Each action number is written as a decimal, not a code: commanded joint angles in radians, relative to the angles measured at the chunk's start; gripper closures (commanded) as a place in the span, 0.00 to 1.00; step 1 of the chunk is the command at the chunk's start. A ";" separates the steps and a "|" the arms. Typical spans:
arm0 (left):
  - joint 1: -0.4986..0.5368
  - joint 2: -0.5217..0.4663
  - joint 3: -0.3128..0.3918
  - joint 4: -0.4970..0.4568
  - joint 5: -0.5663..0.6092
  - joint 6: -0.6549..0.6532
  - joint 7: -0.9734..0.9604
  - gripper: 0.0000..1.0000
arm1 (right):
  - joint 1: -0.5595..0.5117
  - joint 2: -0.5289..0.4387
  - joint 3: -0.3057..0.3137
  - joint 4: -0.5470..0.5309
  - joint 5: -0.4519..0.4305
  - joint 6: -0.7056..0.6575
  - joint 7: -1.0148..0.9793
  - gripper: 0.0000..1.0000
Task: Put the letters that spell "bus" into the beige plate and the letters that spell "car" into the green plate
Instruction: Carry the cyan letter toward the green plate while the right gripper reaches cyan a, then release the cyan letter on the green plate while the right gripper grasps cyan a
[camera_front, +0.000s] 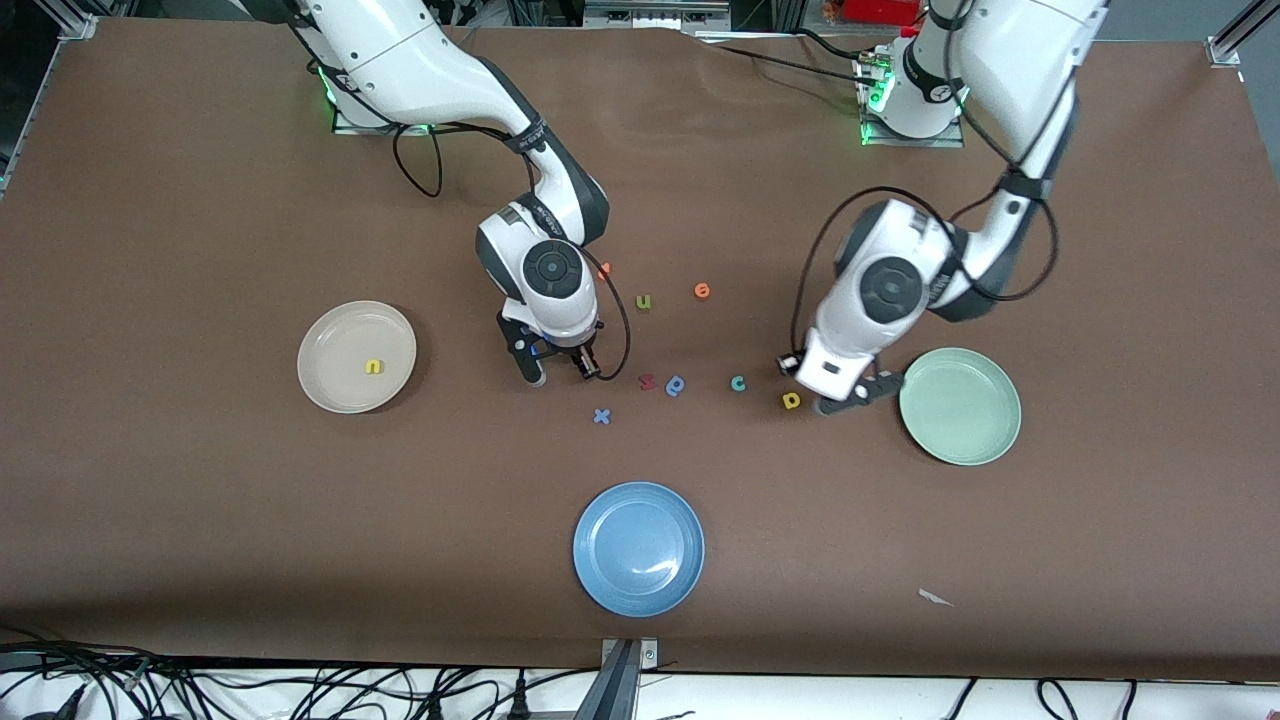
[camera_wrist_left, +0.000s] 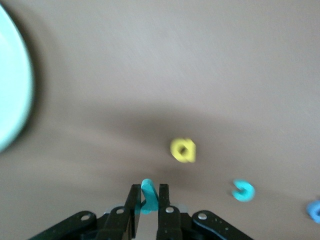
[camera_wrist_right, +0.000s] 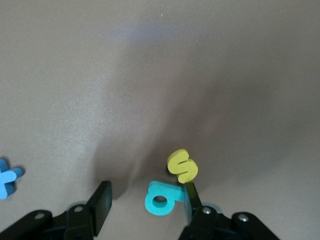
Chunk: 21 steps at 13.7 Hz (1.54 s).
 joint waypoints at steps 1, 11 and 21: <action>0.107 0.039 -0.009 0.042 0.030 -0.022 0.213 1.00 | 0.015 0.014 -0.006 0.017 -0.019 -0.009 0.028 0.37; 0.273 0.101 0.008 0.086 0.233 -0.022 0.571 0.00 | 0.029 0.009 -0.006 0.017 -0.020 -0.046 0.025 0.57; 0.055 0.253 -0.050 0.272 0.131 -0.023 0.109 0.00 | 0.011 -0.069 -0.032 0.077 -0.016 -0.240 -0.090 0.96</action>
